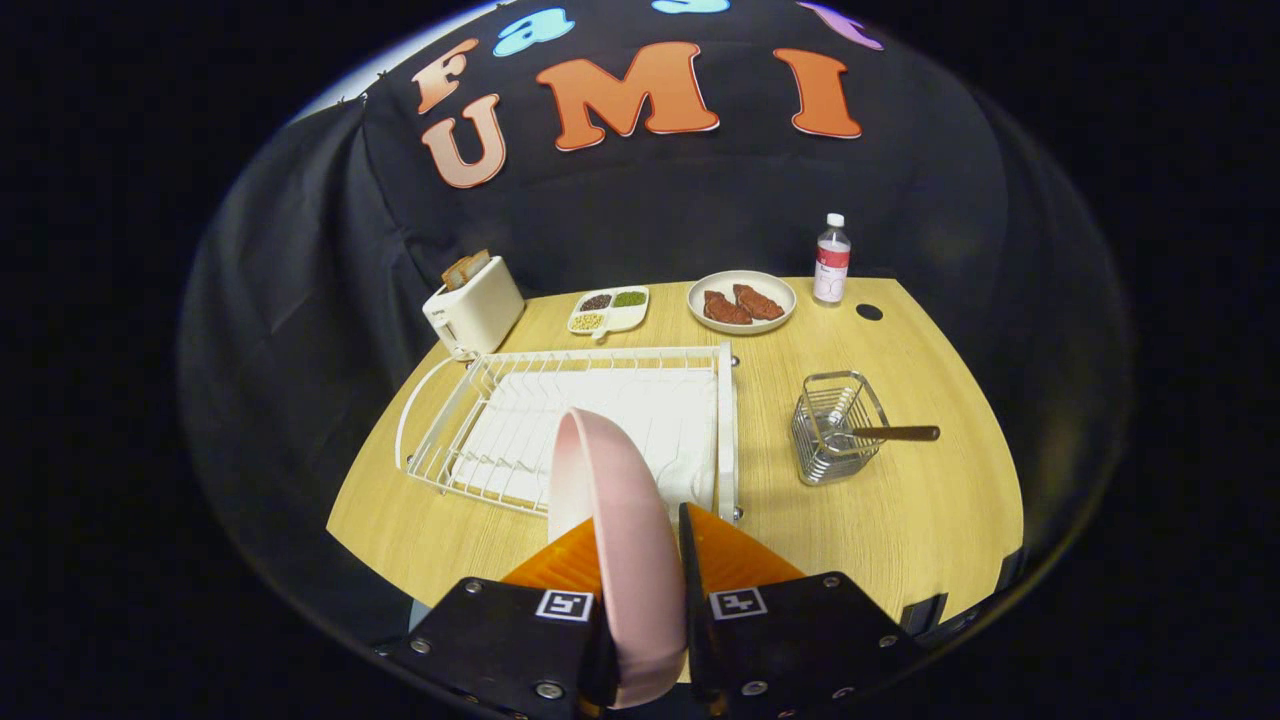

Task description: Take the plate from the dish rack, then take the spoon from the basket and place it into the plate.

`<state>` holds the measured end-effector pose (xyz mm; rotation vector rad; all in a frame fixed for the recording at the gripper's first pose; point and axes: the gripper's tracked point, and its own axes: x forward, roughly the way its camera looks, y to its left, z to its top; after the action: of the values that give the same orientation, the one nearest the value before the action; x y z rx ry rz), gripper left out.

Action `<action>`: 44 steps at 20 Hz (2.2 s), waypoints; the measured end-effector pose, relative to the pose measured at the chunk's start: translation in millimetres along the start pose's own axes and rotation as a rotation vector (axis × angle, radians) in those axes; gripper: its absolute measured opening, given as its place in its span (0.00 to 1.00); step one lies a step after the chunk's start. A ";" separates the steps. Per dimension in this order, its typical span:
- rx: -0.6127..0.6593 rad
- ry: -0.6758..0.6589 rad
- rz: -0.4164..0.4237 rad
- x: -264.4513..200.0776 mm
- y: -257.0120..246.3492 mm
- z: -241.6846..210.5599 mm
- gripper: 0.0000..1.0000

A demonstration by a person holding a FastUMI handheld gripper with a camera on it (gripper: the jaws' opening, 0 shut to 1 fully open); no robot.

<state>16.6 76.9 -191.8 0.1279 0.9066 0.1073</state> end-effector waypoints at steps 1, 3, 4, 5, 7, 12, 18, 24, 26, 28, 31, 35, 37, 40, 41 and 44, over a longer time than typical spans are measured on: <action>0.004 0.009 0.008 1.3 0.0 -10.2 0.28; 0.012 0.033 0.034 4.9 5.2 -31.3 0.28; 0.020 0.048 0.048 7.1 6.7 -41.2 0.28; 0.034 0.059 0.055 10.6 7.2 -50.4 0.28; 0.071 0.079 0.061 17.4 2.8 -68.7 0.28; 0.166 0.118 0.086 36.6 -9.6 -103.5 0.28; 0.250 0.105 0.124 49.5 -28.5 -112.6 0.28; 0.169 0.071 0.091 54.7 -42.1 -120.3 0.38; 0.139 0.053 0.075 57.5 -45.8 -125.3 0.43; 0.141 0.032 0.092 59.7 -41.6 -125.1 0.46; 0.108 0.016 0.081 62.0 -42.2 -126.9 0.46; 0.052 -0.005 0.049 68.3 -50.3 -124.3 0.59; -0.015 -0.043 -0.028 71.2 -68.7 -119.8 0.60; -0.086 -0.082 -0.096 67.4 -89.6 -108.0 0.59; -0.083 -0.095 -0.095 63.0 -93.4 -103.2 0.59; -0.056 -0.179 -0.138 50.2 -120.2 -72.9 0.59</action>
<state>-5.6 -29.6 -294.0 0.0223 0.7309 -0.0068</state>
